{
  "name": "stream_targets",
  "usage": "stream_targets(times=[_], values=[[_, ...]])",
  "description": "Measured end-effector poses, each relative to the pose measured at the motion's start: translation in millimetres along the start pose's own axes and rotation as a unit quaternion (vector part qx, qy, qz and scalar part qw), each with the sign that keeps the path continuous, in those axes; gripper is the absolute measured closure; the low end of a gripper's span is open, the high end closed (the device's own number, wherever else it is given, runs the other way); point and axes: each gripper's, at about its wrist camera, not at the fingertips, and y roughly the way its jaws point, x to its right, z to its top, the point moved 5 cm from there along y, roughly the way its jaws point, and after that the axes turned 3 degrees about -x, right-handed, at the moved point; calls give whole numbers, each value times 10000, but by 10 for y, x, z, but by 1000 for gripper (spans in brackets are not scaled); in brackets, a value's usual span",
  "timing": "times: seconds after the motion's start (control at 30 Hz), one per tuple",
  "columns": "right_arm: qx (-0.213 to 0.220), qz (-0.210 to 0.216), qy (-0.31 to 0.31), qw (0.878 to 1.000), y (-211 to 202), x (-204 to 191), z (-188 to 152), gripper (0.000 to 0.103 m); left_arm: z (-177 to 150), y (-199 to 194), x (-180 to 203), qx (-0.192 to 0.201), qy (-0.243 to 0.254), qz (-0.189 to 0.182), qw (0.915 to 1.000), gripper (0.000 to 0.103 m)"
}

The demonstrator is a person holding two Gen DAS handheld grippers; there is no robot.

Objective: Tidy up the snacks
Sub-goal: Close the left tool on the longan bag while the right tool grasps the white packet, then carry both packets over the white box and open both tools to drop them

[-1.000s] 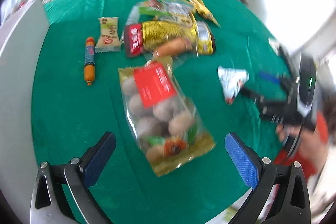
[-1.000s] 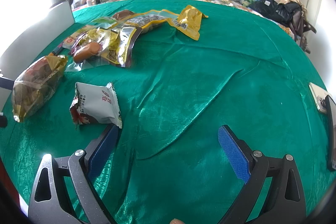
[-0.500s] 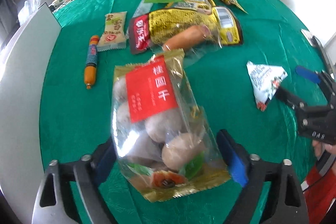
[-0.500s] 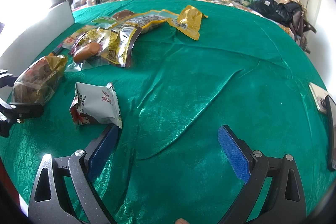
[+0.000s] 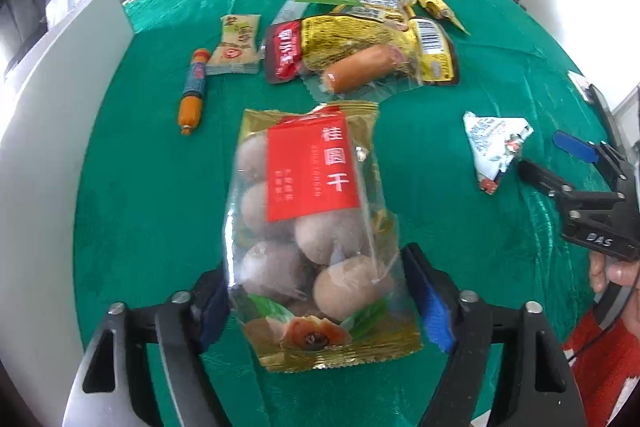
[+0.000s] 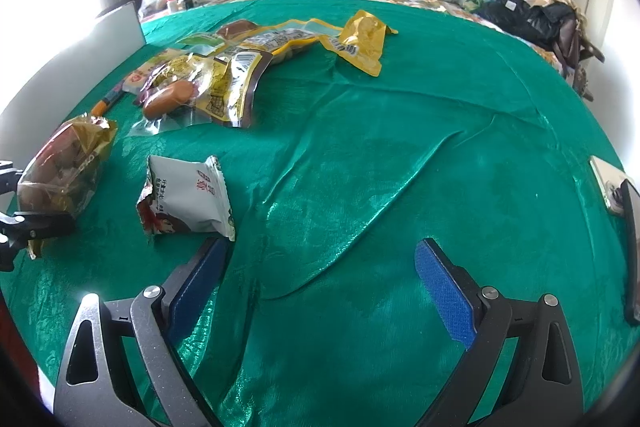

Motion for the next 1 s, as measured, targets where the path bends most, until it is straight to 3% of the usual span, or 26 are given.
stream_targets(times=[0.2,0.23,0.27,0.37,0.5,0.57,0.6,0.63,0.83,0.93,1.0], values=[[285,451,601,9968,-187,148,47,7,89,-33,-12,166,-84,92,9998,22],[395,495,565,9964,-239,129,64,7,95,-13,-18,150,-79,160,9997,24],[503,577,457,9960,-292,83,83,7,93,-4,-20,162,-91,110,9998,33],[662,990,57,9929,-357,-171,133,7,52,-56,-56,326,-210,-28,9992,40],[241,1327,-245,9906,-153,-558,239,9,-79,-206,-157,473,-448,-243,9976,41],[34,1281,-508,9905,-29,-721,284,10,-152,-320,-222,540,-610,-406,9958,41],[-116,1127,-623,9916,57,-770,294,15,-182,-406,-271,588,-689,-500,9946,41],[-279,950,-663,9929,134,-771,286,60,-209,-515,-328,666,-743,-563,9934,41],[-278,832,23,9961,-89,-565,285,63,-375,-1237,-710,1216,-981,-701,9852,41],[-41,1238,165,9922,-440,-724,460,63,-481,-1536,-1039,1423,-1232,-635,9801,41],[147,1562,-10,9876,-705,-1046,660,63,-552,-1731,-1368,1553,-1490,-492,9753,41]])
